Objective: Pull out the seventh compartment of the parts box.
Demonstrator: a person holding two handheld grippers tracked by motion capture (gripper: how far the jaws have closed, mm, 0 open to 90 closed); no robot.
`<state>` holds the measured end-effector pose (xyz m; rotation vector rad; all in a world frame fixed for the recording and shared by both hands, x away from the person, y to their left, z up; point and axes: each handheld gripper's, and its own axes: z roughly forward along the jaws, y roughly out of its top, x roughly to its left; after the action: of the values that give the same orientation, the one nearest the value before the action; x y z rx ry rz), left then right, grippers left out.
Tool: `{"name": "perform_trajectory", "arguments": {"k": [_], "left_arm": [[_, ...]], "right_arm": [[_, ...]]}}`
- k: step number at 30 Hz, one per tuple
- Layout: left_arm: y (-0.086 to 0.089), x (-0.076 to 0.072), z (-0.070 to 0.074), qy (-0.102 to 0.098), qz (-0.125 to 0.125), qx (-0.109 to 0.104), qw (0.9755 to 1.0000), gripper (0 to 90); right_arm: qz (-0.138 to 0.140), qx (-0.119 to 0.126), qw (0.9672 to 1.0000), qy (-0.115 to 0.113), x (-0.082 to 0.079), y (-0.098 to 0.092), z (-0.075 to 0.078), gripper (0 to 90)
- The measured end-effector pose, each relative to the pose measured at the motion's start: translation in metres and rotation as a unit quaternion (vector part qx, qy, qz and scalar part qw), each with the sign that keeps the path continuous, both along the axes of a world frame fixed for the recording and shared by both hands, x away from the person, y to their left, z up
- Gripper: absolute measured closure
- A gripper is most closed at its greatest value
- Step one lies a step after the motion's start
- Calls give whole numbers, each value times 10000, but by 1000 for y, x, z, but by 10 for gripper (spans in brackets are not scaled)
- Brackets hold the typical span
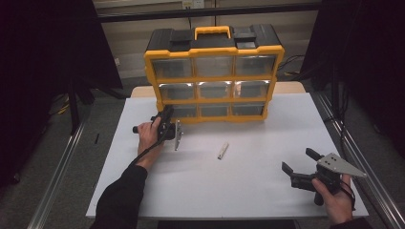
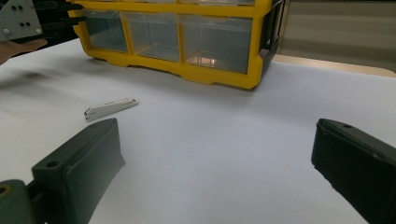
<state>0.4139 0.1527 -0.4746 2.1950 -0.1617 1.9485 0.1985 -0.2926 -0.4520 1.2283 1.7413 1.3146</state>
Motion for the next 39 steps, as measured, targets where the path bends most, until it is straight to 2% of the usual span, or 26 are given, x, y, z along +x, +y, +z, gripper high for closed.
{"name": "perform_trajectory", "arguments": {"k": [1, 2, 3, 6, 7, 8, 10, 11, 12, 13, 15, 16, 17, 21, 22, 23, 24, 25, 27, 30, 33, 34, 35, 36, 37, 39], "left_arm": [[0, 1, -2, 2, -125, -162, 9998, 768], [-1, 1, -2, 15, -144, -228, 9996, 769], [-1, 3, -5, 23, -304, -417, 9987, 769], [-1, 2, -5, 21, -290, -397, 9988, 769], [0, 2, -4, 7, -240, -325, 9992, 769], [0, -1, -1, 42, -70, -73, 9999, 769], [0, -2, 1, -29, -15, 7, 10000, 768], [-1, 2, -6, 7, -368, -557, 9978, 768], [-1, 0, -4, 41, -271, -393, 9988, 769], [-1, 1, -6, -34, -376, -561, 9977, 769], [1, -2, -4, 17, -283, -344, 9990, 770], [1, 0, -7, 42, -397, -565, 9976, 769], [1, -3, -5, 56, -264, -402, 9988, 769], [1, -3, -6, 90, -353, -490, 9981, 769], [1, -6, -3, 87, -237, -324, 9992, 769], [1, -6, -4, 64, -315, -409, 9986, 770], [1, -7, -4, 49, -284, -326, 9991, 770], [1, -6, -6, 49, -349, -481, 9982, 770], [1, -9, -3, 71, -300, -330, 9990, 770], [2, -11, -3, 90, -309, -390, 9987, 770], [2, -12, -3, 81, -364, -376, 9986, 771], [2, -14, -2, 55, -307, -319, 9990, 771], [2, -13, -3, 67, -368, -405, 9985, 771], [2, -14, -3, 33, -410, -387, 9984, 771], [3, -16, -2, 65, -336, -315, 9989, 771], [3, -17, -2, 49, -334, -327, 9989, 772]], "right_arm": [[2, -1, 10000, 0, 0, 0, 0, 15], [-1, 1, 10000, 5, 0, 0, 0, 16], [-5, -1, 10000, -3, 0, 0, 0, 16], [-18, 0, 10000, -1, 0, -1, 0, 16], [-18, 0, 10000, -1, 0, -1, 0, 16], [-5, 2, 10000, 6, -1, 0, 0, 16], [-5, -9, 10000, 6, -1, 0, 0, 16], [-7, -6, 10000, 6, -1, 0, 0, 16], [-8, -8, 10000, -1, -1, 0, 0, 16], [-10, -8, 10000, -4, -1, 0, 0, 16], [-22, 1, 10000, -1, -1, 0, 0, 16], [-16, -9, 10000, 1, -1, 0, 0, 16], [-16, -10, 10000, 2, -1, 0, 0, 16], [-18, -16, 10000, 3, -1, 0, 0, 16], [-13, -20, 10000, 4, -1, 0, 0, 16], [-19, -13, 10000, -2, -1, 0, 0, 16], [-19, -13, 10000, -2, -1, 0, 0, 16], [-10, -32, 10000, -9, 0, 0, 0, 15], [-9, -34, 10000, -7, -1, 0, 0, 16], [-11, -48, 10000, -14, 0, 0, 0, 15], [-13, -38, 10000, -17, 0, 0, 0, 16], [-8, -43, 10000, -10, 0, 0, 0, 15], [-9, -39, 10000, -10, 0, 0, 0, 16], [-19, -43, 10000, -11, -1, 0, 0, 15], [-22, -53, 10000, -19, -1, 0, 0, 15], [-22, -53, 10000, -20, -1, 1, 0, 14]]}}
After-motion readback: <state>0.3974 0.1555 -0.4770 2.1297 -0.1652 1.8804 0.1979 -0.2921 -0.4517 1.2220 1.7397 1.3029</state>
